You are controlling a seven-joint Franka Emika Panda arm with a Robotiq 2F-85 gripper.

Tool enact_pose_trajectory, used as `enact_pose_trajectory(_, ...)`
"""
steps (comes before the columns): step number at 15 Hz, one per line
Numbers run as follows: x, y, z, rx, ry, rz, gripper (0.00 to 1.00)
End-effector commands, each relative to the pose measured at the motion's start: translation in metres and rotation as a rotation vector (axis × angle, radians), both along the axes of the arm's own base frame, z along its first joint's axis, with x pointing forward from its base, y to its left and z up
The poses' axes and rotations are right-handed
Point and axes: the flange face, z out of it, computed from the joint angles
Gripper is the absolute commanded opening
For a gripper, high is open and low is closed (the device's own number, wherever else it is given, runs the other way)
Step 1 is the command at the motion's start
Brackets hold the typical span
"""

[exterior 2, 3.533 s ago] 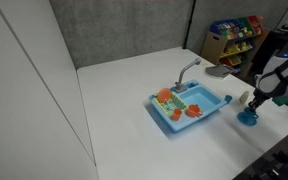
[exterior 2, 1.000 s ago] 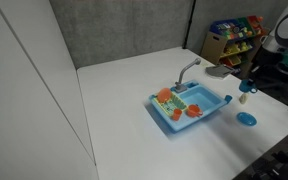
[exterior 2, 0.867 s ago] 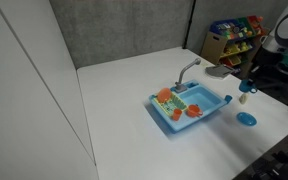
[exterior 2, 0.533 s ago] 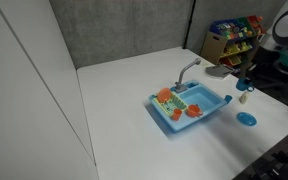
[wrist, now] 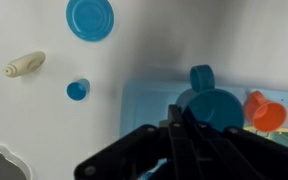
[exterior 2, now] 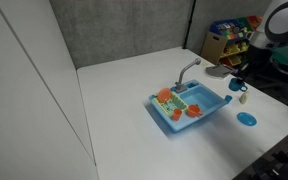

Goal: Move the blue cup from the plate to inside the orange cup

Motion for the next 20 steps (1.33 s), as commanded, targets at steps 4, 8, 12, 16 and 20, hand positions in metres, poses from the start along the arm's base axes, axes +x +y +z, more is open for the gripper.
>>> enact_pose_trajectory(4, 0.011, 0.05, 0.018, 0.001, 0.055, 0.101, 0.03)
enact_pose_trajectory(8, 0.016, 0.082, 0.017, 0.008, 0.063, 0.165, 0.03)
enact_pose_trajectory(12, 0.018, 0.105, 0.008, 0.006, 0.071, 0.204, 0.03)
enact_pose_trajectory(16, 0.019, 0.118, -0.004, 0.017, 0.079, 0.226, 0.03)
enact_pose_trajectory(20, 0.025, 0.127, -0.018, 0.028, 0.099, 0.235, 0.03)
